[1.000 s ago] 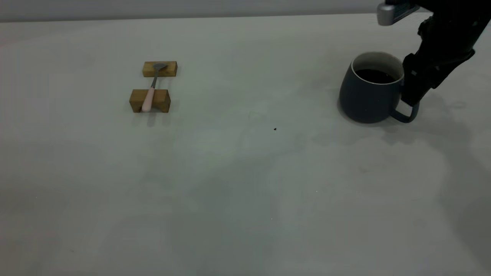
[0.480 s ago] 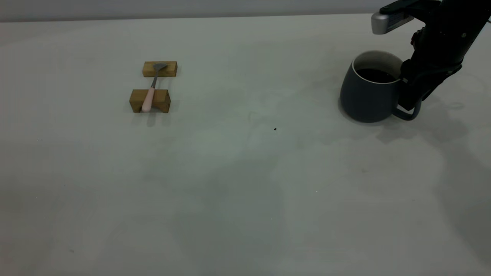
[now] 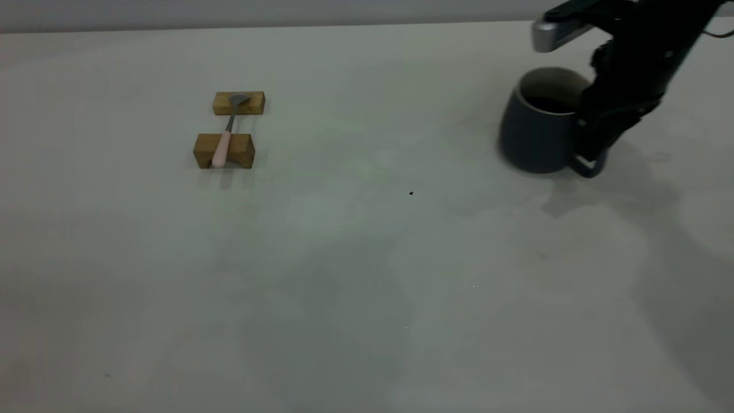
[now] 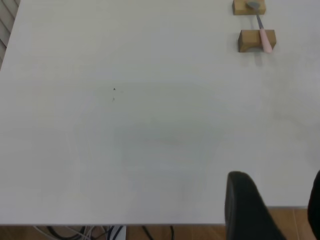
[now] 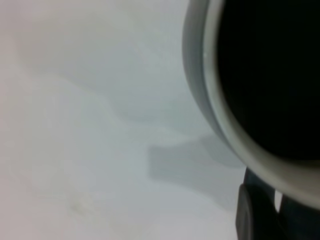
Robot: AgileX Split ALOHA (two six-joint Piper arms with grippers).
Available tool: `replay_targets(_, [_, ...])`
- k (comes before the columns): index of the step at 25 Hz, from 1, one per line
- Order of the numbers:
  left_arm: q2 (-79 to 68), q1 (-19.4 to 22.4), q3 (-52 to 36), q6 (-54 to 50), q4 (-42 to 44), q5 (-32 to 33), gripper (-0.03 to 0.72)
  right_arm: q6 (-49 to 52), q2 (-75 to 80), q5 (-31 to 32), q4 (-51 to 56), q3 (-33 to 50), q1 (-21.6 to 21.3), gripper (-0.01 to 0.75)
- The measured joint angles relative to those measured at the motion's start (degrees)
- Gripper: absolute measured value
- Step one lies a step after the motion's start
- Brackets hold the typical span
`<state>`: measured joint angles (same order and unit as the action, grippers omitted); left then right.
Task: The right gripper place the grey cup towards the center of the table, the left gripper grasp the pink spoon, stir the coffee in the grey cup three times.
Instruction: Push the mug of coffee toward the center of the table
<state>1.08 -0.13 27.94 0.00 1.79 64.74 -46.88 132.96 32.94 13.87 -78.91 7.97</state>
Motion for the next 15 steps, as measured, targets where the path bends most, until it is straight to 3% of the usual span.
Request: replay_targets(15, [0.00, 0.00, 0.00, 0.00, 0.00, 0.00, 0.382, 0.00, 0.11, -3.93, 4.72, 0.00, 12.33, 0.199])
